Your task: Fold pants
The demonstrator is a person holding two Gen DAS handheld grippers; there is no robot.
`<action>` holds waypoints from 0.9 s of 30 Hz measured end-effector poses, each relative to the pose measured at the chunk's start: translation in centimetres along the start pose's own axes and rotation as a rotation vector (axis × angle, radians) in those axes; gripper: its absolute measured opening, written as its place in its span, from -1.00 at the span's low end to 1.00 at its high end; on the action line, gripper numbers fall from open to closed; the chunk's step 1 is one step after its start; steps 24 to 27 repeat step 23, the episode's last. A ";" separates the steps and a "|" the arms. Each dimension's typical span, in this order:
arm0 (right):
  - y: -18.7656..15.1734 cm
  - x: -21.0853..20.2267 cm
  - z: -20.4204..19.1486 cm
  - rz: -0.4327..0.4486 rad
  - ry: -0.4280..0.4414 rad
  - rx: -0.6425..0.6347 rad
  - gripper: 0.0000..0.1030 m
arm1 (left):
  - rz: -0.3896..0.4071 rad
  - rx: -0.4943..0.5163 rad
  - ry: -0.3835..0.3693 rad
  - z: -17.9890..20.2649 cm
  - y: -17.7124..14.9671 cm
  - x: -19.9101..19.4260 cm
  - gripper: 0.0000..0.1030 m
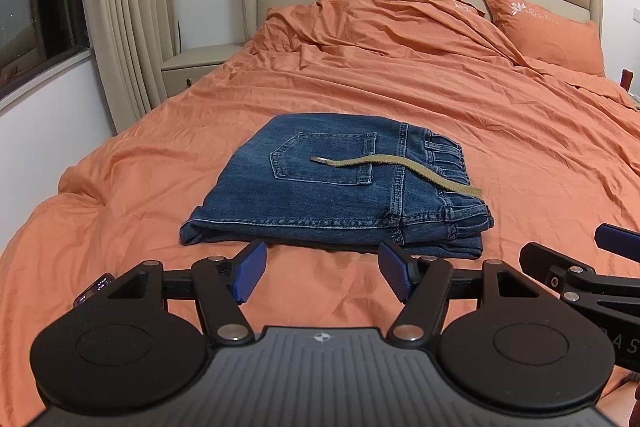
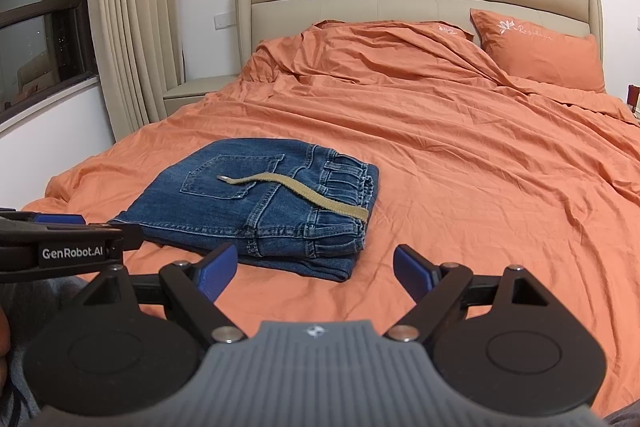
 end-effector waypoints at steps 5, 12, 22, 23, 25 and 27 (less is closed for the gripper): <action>0.0 0.0 0.0 0.001 0.001 -0.002 0.58 | -0.005 -0.001 -0.004 -0.2 0.1 0.2 0.34; 0.1 0.1 -0.1 0.001 -0.004 -0.002 0.58 | 0.007 0.014 -0.003 0.0 0.1 0.2 0.40; 0.1 0.0 -0.1 0.000 -0.004 -0.003 0.58 | 0.018 0.021 0.002 0.1 0.3 0.0 0.42; 0.1 0.1 -0.2 0.000 -0.004 -0.003 0.58 | 0.018 0.021 0.000 0.1 0.2 0.0 0.43; 0.1 0.1 -0.2 0.000 -0.004 -0.003 0.58 | 0.018 0.021 0.000 0.1 0.2 0.0 0.43; 0.1 0.1 -0.2 0.000 -0.004 -0.003 0.58 | 0.018 0.021 0.000 0.1 0.2 0.0 0.43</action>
Point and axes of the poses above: each gripper's, at about its wrist camera, not at the fingertips, and x roughly the way its jaws point, z to its right, y to its top, the point moved 2 cm from there along x, roughly the way its jaws point, and after that the axes turned 10 degrees about y, right-handed, at the moved point
